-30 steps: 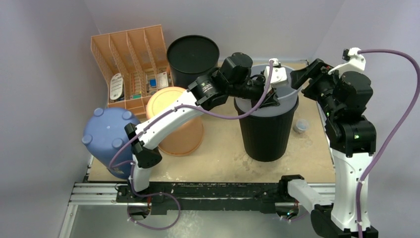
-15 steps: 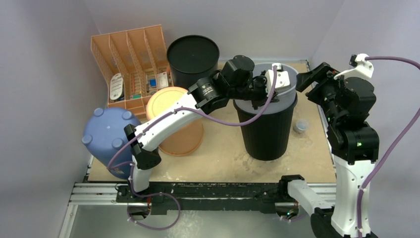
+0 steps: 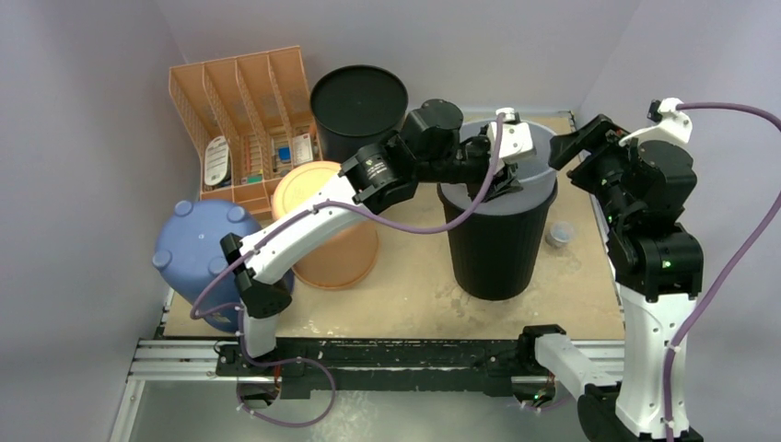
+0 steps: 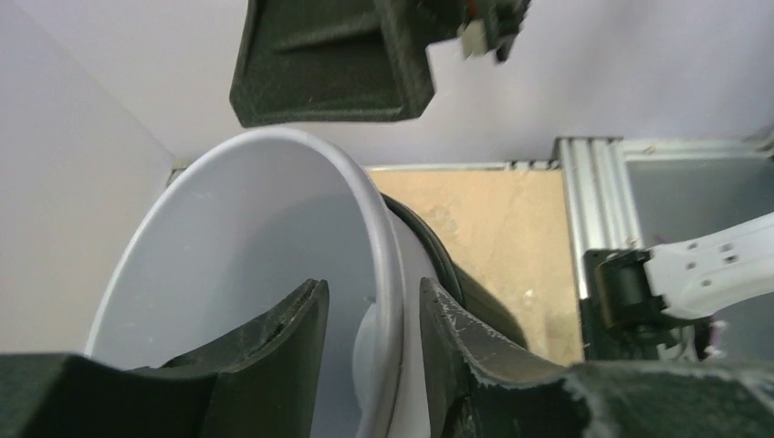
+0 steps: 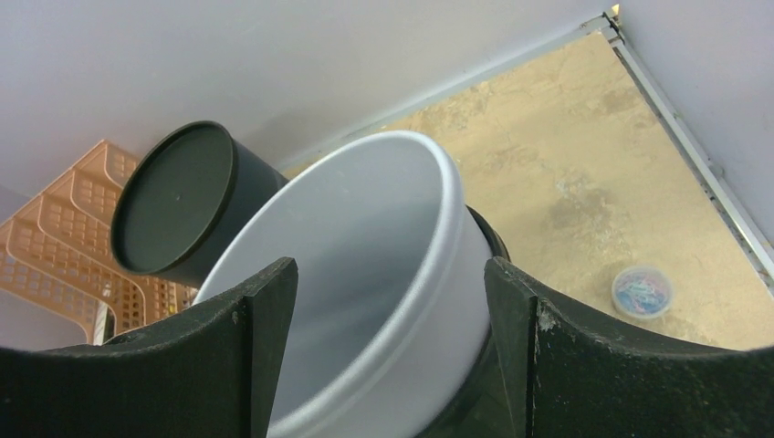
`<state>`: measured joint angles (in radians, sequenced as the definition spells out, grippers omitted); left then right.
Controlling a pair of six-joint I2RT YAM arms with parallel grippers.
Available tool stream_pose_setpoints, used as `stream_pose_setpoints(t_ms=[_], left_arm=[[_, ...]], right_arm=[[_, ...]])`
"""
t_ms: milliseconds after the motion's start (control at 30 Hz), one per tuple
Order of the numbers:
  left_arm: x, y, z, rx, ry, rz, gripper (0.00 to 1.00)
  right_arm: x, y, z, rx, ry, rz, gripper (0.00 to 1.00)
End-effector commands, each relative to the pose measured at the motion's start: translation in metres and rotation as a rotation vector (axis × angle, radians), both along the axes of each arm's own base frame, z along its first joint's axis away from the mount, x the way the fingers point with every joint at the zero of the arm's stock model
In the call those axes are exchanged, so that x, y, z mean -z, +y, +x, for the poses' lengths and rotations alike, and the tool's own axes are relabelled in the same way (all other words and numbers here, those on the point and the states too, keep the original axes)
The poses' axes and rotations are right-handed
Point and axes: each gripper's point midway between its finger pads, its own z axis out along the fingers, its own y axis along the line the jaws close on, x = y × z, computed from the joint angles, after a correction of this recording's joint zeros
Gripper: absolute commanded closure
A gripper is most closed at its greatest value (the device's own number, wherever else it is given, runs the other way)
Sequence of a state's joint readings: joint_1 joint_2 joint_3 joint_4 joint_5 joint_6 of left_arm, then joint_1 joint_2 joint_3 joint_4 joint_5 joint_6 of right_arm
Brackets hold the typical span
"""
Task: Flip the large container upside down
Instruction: Adjust the container in the container.
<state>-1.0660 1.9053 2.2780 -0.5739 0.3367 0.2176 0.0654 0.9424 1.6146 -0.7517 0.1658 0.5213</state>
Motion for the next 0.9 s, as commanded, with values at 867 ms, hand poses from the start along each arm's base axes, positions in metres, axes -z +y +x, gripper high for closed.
stream_pose_setpoints(t_ms=[867], left_arm=[[-0.045, 0.165, 0.086, -0.584, 0.585, -0.44, 0.53]], right_arm=[[-0.005, 0.032, 0.0, -0.273, 0.069, -0.168, 0.2]])
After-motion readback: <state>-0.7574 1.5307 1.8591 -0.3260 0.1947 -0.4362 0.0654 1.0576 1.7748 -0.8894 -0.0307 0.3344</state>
